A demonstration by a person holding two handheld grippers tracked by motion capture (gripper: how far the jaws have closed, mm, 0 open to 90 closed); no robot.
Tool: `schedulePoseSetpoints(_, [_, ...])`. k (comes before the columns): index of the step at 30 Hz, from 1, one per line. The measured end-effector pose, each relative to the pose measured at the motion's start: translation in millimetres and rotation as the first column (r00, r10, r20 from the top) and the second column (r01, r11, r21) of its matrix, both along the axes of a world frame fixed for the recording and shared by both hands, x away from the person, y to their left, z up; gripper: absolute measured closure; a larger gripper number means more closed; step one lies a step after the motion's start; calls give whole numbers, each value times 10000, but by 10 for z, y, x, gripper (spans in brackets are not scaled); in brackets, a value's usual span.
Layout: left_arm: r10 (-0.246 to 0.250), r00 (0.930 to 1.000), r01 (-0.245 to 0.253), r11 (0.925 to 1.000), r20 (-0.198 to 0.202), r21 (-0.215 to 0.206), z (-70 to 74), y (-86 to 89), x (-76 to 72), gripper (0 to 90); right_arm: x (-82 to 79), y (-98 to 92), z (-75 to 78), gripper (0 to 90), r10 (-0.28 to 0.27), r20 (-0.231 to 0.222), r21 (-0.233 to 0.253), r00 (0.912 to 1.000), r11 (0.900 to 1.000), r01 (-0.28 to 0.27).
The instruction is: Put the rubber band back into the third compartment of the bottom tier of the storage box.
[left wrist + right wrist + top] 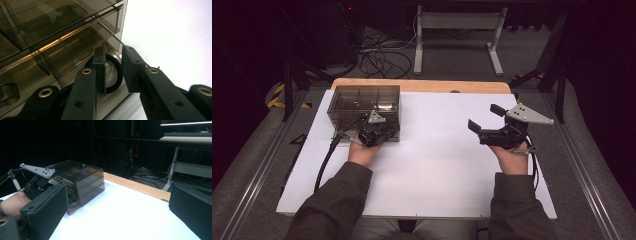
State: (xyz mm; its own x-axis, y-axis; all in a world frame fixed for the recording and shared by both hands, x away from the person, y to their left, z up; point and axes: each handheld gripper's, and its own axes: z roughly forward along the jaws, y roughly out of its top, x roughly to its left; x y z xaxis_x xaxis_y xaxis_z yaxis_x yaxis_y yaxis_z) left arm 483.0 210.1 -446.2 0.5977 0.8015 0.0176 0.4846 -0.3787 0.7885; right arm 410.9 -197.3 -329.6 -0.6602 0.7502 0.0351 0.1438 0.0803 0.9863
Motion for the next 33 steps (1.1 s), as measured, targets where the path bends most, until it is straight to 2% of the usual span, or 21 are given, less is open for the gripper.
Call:
schedulePoseSetpoints(17, [-46,9999,48,9999,116,-155,53,-2,-36,657,-7,-7,4,27,4,-29,55,10000,10000,-3])
schedulePoseSetpoints(33, [-72,9992,89,9991,383,-420,138,16,-86,535,-12,-3,5,27,23,-27,64,10000,10000,-22])
